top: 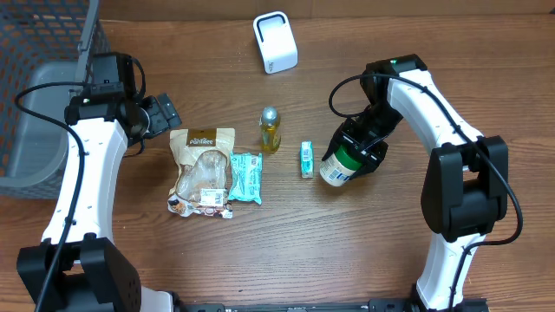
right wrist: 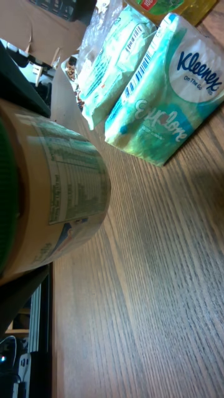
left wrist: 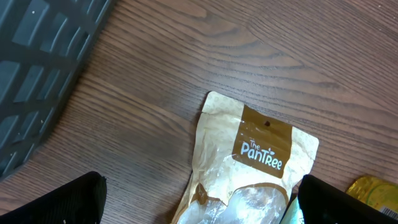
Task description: Scan the item barcode
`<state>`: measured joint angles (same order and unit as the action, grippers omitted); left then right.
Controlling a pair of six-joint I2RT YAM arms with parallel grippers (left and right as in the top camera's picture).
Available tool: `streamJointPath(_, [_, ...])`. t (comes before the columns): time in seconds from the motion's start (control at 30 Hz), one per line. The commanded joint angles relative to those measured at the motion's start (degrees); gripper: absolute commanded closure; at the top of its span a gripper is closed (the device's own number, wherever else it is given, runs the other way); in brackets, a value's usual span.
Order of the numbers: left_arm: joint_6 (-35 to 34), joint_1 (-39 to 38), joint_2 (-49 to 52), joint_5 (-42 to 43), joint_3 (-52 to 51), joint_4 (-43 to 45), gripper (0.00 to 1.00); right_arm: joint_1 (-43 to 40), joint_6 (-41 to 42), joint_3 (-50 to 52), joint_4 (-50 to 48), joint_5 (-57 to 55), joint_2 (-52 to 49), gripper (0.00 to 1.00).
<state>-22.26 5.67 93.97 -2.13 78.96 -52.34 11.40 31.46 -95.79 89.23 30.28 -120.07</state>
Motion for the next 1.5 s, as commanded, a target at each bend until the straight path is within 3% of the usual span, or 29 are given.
streamJointPath(0.0, [0.4, -0.1, -0.6, 0.3, 0.7, 0.1, 0.00, 0.3, -0.4, -1.4, 0.8, 2.0, 2.0, 0.84])
streamJointPath(0.2, [0.4, -0.1, -0.6, 0.3, 0.7, 0.1, 0.00, 2.1, -0.5, -1.4, 2.3, 5.3, 2.0, 0.84])
streamJointPath(0.4, [0.4, -0.1, -0.6, 0.3, 0.7, 0.1, 0.01, 5.0, -7.7, -1.4, 2.4, 10.5, 2.0, 0.87])
streamJointPath(1.47, [0.4, -0.1, -0.6, 0.3, 0.7, 0.1, 0.01, 7.9, -7.7, -1.4, 2.5, 10.5, 2.0, 0.88])
